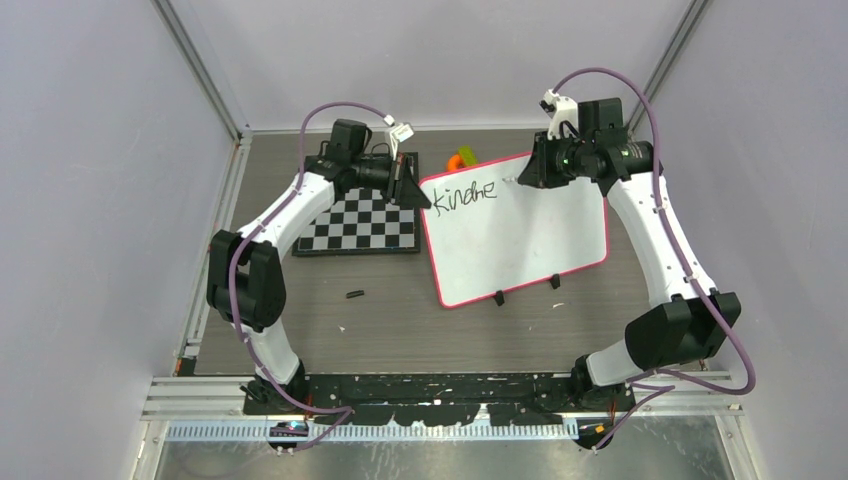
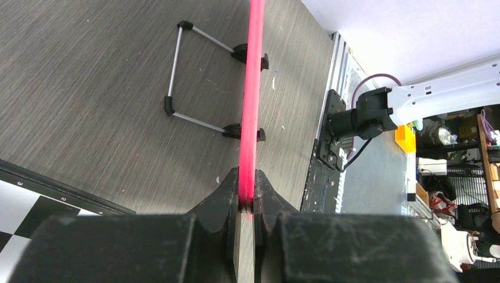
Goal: Write a sentence on the whiteboard
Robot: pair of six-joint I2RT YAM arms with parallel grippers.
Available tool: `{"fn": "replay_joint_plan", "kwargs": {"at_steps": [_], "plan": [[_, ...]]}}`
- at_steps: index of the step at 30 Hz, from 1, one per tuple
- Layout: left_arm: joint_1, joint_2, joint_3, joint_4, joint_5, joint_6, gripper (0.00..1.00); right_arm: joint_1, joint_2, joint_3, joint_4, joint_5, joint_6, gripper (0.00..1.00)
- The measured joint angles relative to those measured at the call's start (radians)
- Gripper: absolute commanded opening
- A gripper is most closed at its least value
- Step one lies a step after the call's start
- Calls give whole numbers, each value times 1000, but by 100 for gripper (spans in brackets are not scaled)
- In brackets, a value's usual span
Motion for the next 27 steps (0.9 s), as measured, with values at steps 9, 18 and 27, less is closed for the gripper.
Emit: {"fn": "replay_joint_plan", "kwargs": {"at_steps": [9, 18, 27], "plan": [[1, 1, 0, 0, 0, 0, 0, 18, 4, 0, 9, 0, 24, 0], [2, 2, 0, -7, -9, 0, 0, 41, 1, -37, 20, -5, 25, 0], [3, 3, 0, -8, -12, 0, 0, 9, -19, -72, 11, 4, 24, 0]]}}
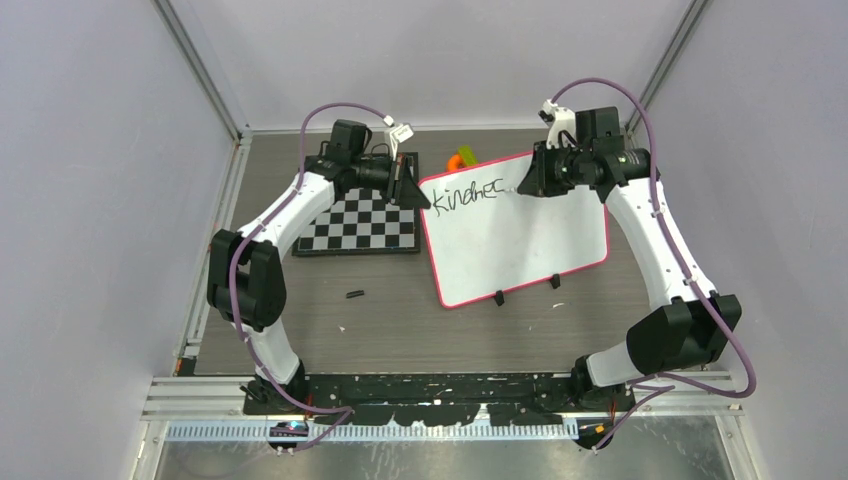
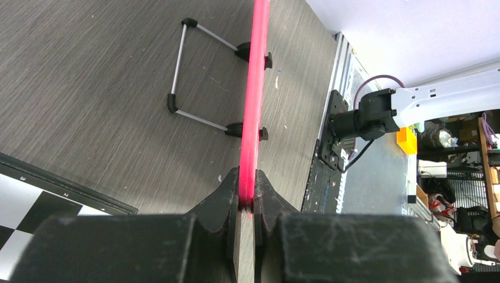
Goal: Write a sentence on the whiteboard
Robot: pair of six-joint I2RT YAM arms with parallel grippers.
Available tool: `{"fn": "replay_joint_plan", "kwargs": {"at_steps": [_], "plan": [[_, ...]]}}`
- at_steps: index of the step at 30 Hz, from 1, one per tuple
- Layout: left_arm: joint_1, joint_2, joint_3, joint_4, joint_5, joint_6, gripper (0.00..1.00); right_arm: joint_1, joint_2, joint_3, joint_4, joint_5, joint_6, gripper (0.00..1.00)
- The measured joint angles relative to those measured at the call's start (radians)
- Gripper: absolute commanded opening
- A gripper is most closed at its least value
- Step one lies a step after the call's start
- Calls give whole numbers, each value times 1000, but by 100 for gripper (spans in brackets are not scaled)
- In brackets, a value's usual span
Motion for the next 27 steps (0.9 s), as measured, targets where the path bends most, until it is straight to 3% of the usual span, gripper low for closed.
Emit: {"fn": "replay_joint_plan", "kwargs": {"at_steps": [20, 27], "plan": [[-1, 0, 0, 0, 1, 1, 0, 32, -13, -29, -11, -21, -2, 0], [-1, 0, 0, 0, 2, 2, 0, -50, -13, -4, -11, -46, -6, 0]]}}
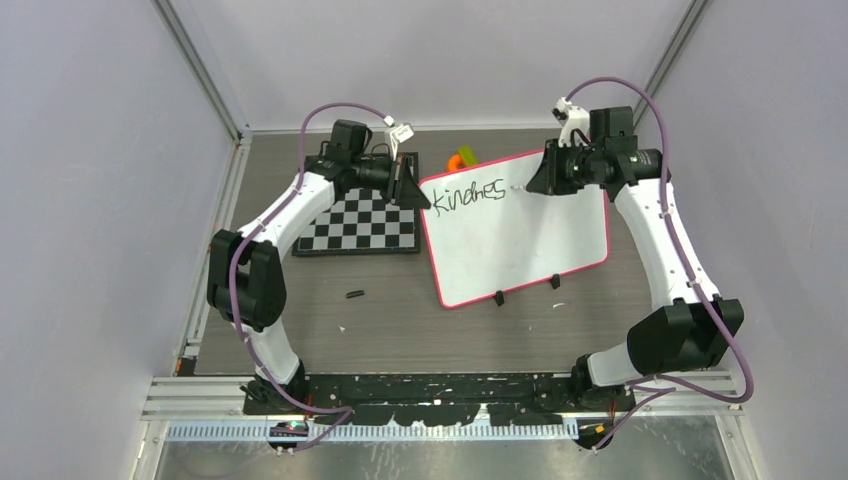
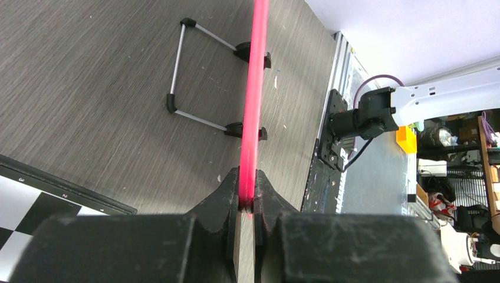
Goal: Write a sentence on the whiteboard
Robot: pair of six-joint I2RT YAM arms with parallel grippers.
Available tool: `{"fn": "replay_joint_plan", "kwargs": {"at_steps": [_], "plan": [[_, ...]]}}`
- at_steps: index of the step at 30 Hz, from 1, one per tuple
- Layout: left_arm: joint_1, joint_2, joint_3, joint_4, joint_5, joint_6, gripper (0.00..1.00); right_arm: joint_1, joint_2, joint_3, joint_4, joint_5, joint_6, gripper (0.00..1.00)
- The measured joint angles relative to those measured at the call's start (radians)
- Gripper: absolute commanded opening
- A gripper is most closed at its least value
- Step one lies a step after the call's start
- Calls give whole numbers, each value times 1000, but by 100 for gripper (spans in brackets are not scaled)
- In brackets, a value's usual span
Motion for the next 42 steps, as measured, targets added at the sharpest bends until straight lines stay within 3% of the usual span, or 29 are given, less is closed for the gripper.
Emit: {"fn": "replay_joint_plan", "kwargs": {"at_steps": [42], "plan": [[0, 0, 0, -2, 3, 0, 0, -17, 33, 37, -4, -5, -24, 0]]}}
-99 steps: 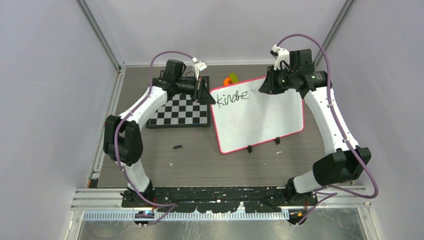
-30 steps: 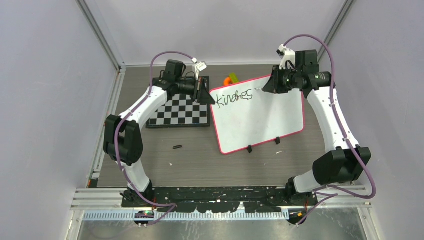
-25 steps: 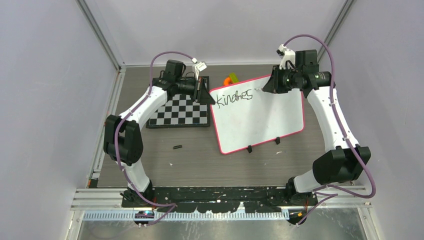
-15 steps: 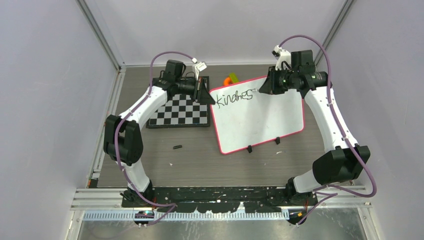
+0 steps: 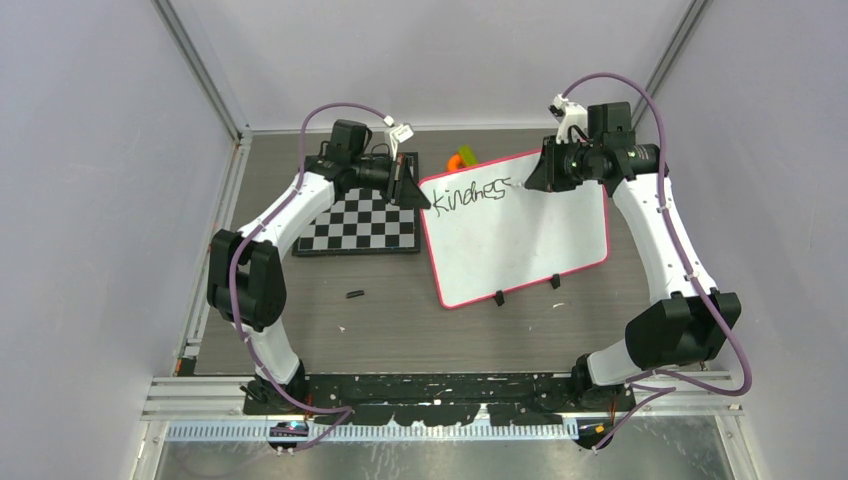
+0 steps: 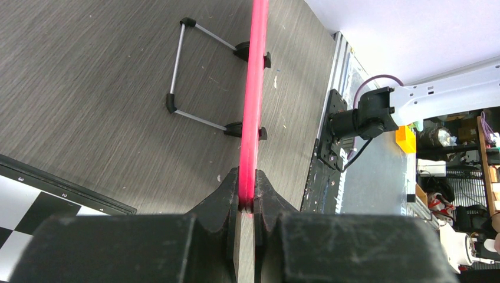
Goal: Write a sentence on the whiteboard
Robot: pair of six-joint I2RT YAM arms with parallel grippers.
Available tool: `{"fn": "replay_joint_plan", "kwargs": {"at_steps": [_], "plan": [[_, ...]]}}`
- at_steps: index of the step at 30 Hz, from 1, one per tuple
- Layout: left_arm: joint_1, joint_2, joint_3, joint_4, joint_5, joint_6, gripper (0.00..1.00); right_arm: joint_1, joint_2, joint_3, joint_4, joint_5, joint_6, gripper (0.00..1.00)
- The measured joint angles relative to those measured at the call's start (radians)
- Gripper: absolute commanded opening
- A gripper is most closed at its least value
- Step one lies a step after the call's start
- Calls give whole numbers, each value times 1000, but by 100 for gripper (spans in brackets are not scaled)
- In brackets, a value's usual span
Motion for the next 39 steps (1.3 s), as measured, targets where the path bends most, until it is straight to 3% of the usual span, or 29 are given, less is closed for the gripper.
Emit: {"fn": "replay_joint_plan", "kwargs": {"at_steps": [15, 26, 39], "plan": [[0, 0, 0, -4, 0, 5, 0, -6, -31, -66, -20, -3, -24, 0], [0, 0, 2, -11, 2, 21, 0, -2, -35, -8, -90, -72, -76, 0], [-2, 0, 8, -25, 1, 33, 0, -163, -37, 49, -103, -127, -125, 0]]}}
